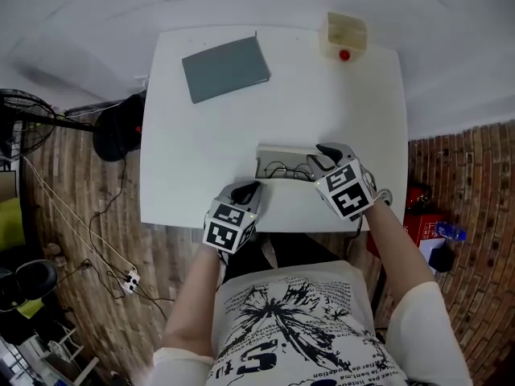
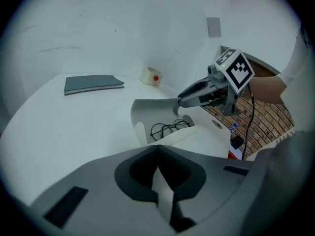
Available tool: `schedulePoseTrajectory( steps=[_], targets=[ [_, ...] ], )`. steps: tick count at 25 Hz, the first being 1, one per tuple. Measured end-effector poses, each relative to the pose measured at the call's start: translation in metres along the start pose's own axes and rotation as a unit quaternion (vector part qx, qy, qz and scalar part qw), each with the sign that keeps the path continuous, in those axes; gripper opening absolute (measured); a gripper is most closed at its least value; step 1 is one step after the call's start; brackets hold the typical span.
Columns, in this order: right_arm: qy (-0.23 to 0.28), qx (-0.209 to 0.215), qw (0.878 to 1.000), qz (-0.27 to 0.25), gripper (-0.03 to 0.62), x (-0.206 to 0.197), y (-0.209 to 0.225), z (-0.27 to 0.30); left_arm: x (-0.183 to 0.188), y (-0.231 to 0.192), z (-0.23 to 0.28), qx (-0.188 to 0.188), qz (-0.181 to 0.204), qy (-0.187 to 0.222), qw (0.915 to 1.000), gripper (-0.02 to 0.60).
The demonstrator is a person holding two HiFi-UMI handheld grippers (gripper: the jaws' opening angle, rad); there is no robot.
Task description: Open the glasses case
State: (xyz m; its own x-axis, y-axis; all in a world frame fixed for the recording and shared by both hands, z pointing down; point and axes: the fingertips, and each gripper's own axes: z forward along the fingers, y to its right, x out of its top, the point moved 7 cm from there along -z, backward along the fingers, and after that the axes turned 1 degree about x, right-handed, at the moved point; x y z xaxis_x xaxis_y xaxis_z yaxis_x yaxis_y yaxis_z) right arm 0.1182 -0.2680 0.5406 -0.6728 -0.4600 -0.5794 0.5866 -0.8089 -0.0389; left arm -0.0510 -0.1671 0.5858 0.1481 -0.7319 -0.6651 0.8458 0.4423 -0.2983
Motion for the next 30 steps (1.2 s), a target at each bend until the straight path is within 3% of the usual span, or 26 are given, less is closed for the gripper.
schedulePoseTrajectory(
  steps=[19, 24, 26, 28, 30],
  targets=[
    [-0.004, -0.010, 1.000, 0.026, 0.150, 0.008, 0.032, 0.033, 0.003, -0.006, 0.004, 0.007, -0.018, -0.002, 0.9998, 0.014],
    [0.019, -0.034, 0.998, 0.040, 0.153, 0.013, 0.028, 0.015, 0.002, -0.007, 0.005, 0.004, -0.048, -0.001, 0.9989, 0.014],
    [0.042, -0.049, 0.997, 0.051, 0.140, 0.018, 0.025, -0.001, 0.002, -0.007, 0.002, 0.009, -0.054, -0.008, 0.9985, 0.014],
    [0.075, -0.060, 0.992, 0.076, 0.059, 0.025, 0.023, -0.022, 0.005, -0.008, -0.004, 0.021, -0.042, -0.008, 0.9989, 0.014],
    [0.108, -0.069, 0.987, 0.100, 0.036, 0.031, 0.021, -0.043, 0.014, -0.007, -0.014, 0.024, -0.026, 0.005, 0.9994, 0.014]
  ],
)
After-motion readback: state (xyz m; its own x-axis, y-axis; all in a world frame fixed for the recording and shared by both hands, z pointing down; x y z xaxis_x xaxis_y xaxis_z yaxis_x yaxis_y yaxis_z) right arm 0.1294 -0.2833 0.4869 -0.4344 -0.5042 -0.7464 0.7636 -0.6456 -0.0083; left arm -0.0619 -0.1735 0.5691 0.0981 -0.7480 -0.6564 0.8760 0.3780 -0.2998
